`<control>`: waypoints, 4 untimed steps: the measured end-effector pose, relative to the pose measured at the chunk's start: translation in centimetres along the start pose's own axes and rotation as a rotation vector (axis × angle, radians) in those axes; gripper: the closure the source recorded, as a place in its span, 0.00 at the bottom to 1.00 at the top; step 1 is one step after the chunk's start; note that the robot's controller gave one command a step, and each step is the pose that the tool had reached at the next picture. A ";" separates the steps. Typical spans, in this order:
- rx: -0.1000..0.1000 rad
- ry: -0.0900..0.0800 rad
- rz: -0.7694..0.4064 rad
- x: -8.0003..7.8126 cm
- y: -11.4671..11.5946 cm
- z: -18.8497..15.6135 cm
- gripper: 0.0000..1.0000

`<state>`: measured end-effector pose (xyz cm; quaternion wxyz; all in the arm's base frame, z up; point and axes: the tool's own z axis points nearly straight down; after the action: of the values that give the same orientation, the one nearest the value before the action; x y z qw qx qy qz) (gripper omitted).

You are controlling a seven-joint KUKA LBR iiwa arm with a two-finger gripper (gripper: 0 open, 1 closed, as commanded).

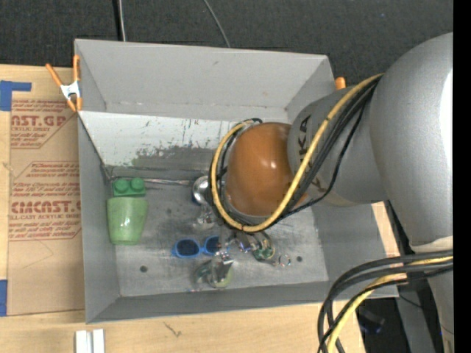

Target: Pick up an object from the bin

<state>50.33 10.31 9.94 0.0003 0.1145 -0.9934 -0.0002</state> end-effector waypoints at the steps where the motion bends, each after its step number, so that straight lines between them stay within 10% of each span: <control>1: -0.001 -0.007 0.164 -0.2 0.0 2.6 0.00; 2: -0.001 -0.001 0.164 -0.2 0.1 2.4 0.00; 3: -0.002 -0.015 0.165 -0.6 0.1 2.1 1.00; 4: -0.001 -0.009 0.165 -0.8 0.1 -7.7 1.00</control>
Offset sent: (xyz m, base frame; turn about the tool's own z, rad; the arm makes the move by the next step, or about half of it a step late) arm -0.0009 -0.0003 -0.0294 0.1640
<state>51.13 10.59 17.68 -0.0042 0.0325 -0.9995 -0.0012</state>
